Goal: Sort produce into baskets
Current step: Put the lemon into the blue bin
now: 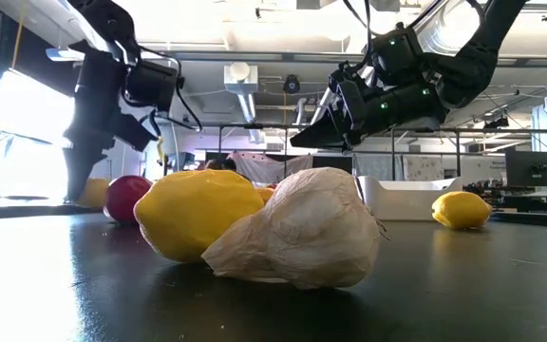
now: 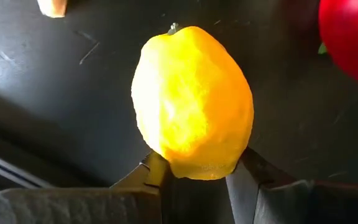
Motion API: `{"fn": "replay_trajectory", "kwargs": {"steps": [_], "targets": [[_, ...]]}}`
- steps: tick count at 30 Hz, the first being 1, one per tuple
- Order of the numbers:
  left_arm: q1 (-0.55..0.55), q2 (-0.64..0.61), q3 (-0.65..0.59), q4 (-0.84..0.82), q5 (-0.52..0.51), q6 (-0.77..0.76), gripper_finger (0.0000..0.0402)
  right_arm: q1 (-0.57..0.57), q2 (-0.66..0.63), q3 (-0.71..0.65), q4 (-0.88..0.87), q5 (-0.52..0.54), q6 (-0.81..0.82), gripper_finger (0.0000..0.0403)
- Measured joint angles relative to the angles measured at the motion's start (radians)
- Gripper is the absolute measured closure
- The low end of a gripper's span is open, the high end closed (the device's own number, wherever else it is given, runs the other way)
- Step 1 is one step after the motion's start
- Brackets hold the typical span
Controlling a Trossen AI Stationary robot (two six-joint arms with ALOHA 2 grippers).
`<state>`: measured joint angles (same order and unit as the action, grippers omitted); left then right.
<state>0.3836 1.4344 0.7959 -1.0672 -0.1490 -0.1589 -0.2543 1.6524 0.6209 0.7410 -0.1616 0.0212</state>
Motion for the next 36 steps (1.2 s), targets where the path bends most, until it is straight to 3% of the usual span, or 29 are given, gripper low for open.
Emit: {"fn": "replay_trajectory", "kwargs": {"steps": [15,22,30,36], "targets": [[0.042,-0.209,0.079,0.052,-0.018,0.033,0.032,0.0,0.0,0.0,0.004,0.058,-0.003,0.0402],[0.034,-0.268,0.026,0.39,0.133,0.073,0.032,0.0,0.0,0.0,0.004,0.147,-0.003,0.0382],[0.035,-0.263,-0.095,0.864,0.237,0.116,0.032,-0.008,0.0,0.0,0.022,0.205,0.027,0.028],[0.036,-0.228,-0.164,1.104,0.262,0.182,0.032,-0.023,0.0,0.013,0.04,0.205,0.107,0.0217]]}}
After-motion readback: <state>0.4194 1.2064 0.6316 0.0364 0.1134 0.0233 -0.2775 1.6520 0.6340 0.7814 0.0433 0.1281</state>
